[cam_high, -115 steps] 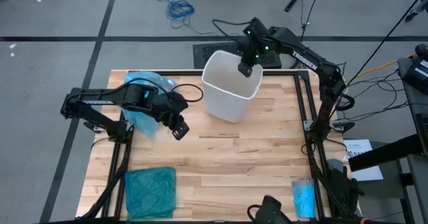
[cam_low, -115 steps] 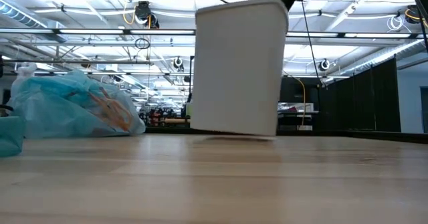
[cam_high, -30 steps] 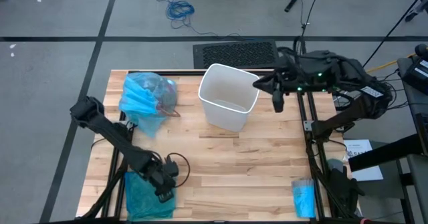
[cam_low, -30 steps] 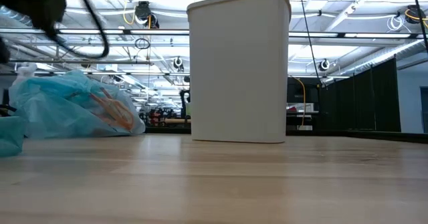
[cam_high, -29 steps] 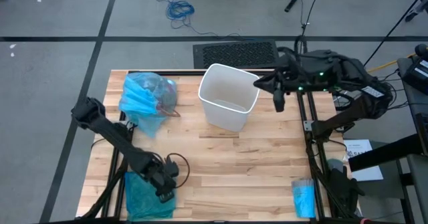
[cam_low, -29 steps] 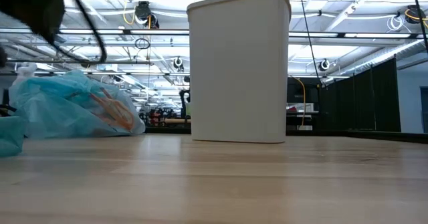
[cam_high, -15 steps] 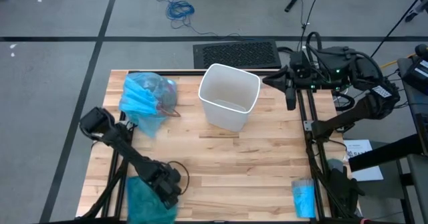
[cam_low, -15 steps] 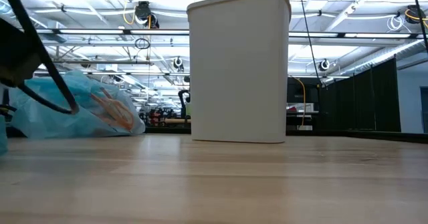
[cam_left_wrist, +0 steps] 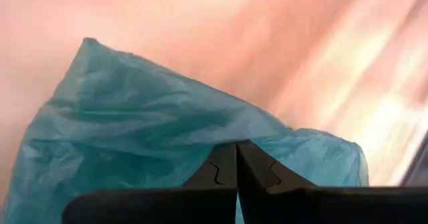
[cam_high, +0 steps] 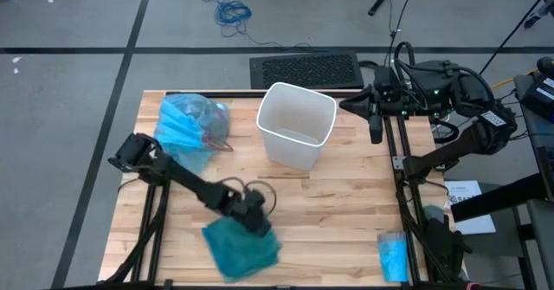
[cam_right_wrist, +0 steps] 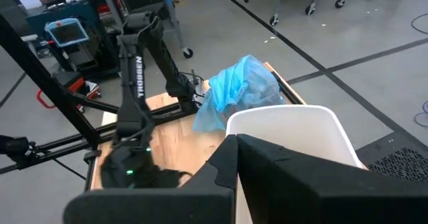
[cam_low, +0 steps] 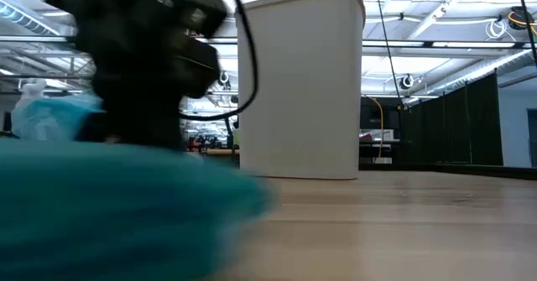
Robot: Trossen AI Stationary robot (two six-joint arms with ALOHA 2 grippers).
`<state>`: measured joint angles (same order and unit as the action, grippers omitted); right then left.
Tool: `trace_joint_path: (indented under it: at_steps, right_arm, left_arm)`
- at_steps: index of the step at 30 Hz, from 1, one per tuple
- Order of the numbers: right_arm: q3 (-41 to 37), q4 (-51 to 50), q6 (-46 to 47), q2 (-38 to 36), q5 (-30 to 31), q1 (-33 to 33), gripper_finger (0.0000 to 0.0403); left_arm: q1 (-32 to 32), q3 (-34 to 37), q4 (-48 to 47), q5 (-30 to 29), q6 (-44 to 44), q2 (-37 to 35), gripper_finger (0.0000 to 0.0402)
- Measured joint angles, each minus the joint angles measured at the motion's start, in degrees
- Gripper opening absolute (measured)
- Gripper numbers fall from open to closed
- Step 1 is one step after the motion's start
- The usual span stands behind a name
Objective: Place trash/remove bag and relplace
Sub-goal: Insert the new blue trash bag into the white trash bin
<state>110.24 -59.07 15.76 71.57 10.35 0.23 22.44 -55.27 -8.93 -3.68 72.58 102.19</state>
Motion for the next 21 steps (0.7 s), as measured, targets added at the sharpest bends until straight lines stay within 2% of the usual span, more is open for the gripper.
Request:
trace_joint_path:
  at_steps: [6,11,16,21]
  right_arm:
    - [0.0,-1.6,0.0,0.1,0.0,0.0,0.0]
    - [0.0,-3.5,0.0,0.3,0.0,0.0,0.0]
    - [0.0,-5.3,-0.2,0.6,0.1,0.0,0.0]
    - [0.0,-7.2,-0.7,0.6,0.2,0.0,0.0]
  left_arm:
    - [-9.8,0.0,9.3,-1.5,0.0,0.0,0.0]
    - [-15.8,0.0,23.4,-1.5,-2.8,0.0,0.0]
    - [-19.1,0.0,41.1,-0.1,-3.0,-0.1,0.0]
    - [-19.0,0.0,58.0,2.1,-3.0,-0.2,0.0]
